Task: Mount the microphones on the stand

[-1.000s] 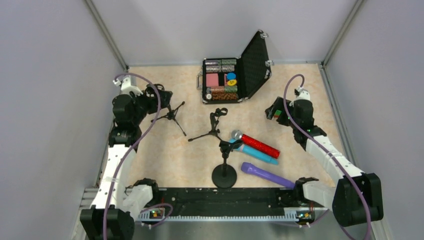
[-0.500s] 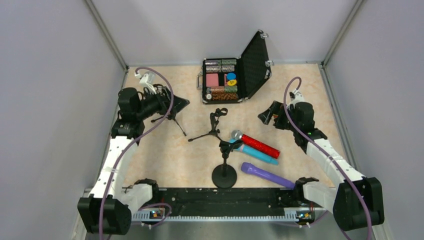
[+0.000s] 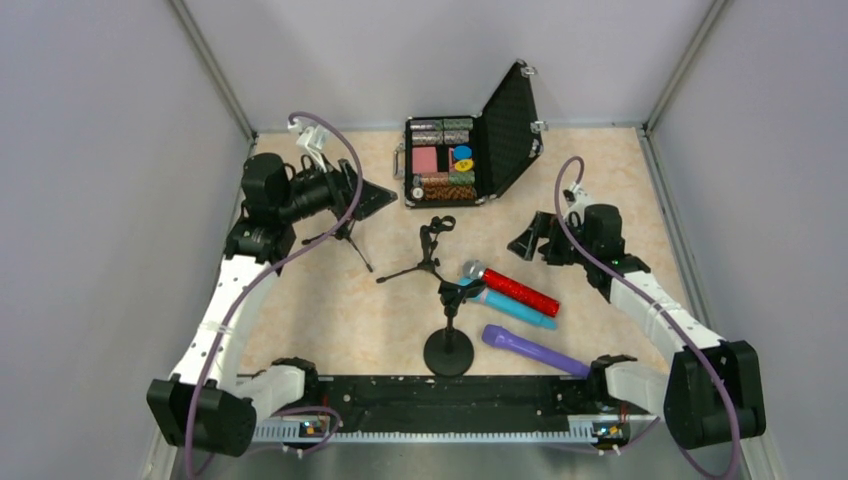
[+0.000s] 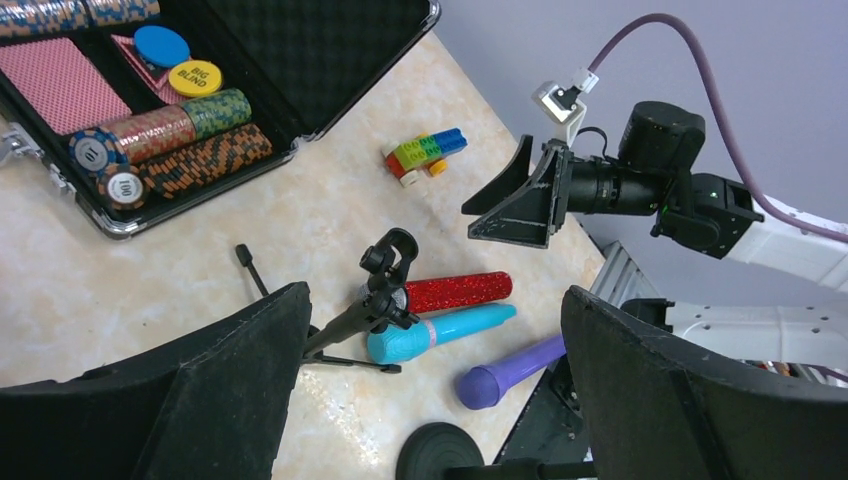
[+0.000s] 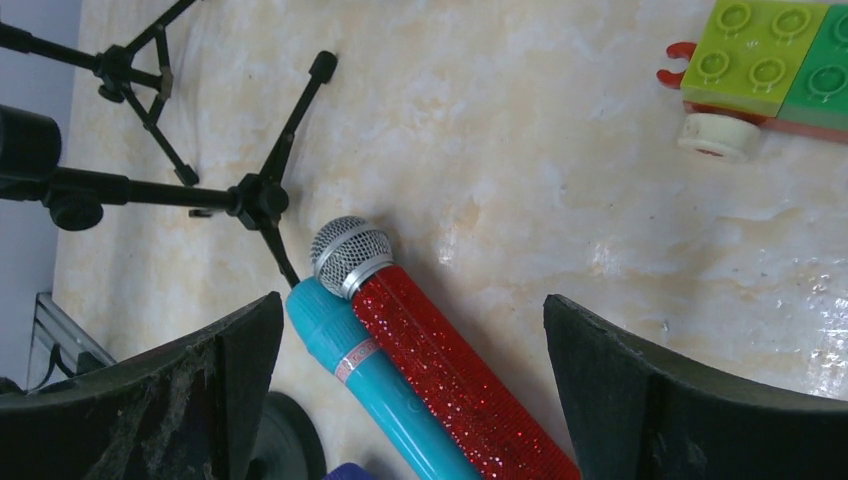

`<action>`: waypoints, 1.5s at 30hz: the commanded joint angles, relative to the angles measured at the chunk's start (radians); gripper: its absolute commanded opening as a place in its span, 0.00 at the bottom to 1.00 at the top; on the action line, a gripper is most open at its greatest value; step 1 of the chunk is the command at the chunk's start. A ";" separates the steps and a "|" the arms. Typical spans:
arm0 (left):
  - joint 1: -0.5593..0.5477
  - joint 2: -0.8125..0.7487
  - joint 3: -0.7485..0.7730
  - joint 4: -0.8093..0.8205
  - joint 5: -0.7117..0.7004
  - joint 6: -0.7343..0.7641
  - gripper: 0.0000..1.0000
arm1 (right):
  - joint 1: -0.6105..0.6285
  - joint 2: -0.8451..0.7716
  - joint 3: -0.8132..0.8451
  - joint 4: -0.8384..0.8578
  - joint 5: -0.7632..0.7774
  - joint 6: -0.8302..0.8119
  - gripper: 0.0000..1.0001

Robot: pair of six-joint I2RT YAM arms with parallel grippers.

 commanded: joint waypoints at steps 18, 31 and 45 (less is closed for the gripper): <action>-0.002 0.176 0.182 0.204 -0.012 -0.104 0.99 | 0.023 0.032 0.085 -0.096 -0.070 -0.065 0.99; 0.000 0.236 0.147 0.169 -0.015 -0.108 0.99 | 0.058 0.039 0.074 -0.143 -0.032 -0.118 0.99; -0.001 0.223 0.116 0.169 -0.045 -0.112 0.99 | 0.241 0.088 0.164 -0.238 0.127 -0.219 0.99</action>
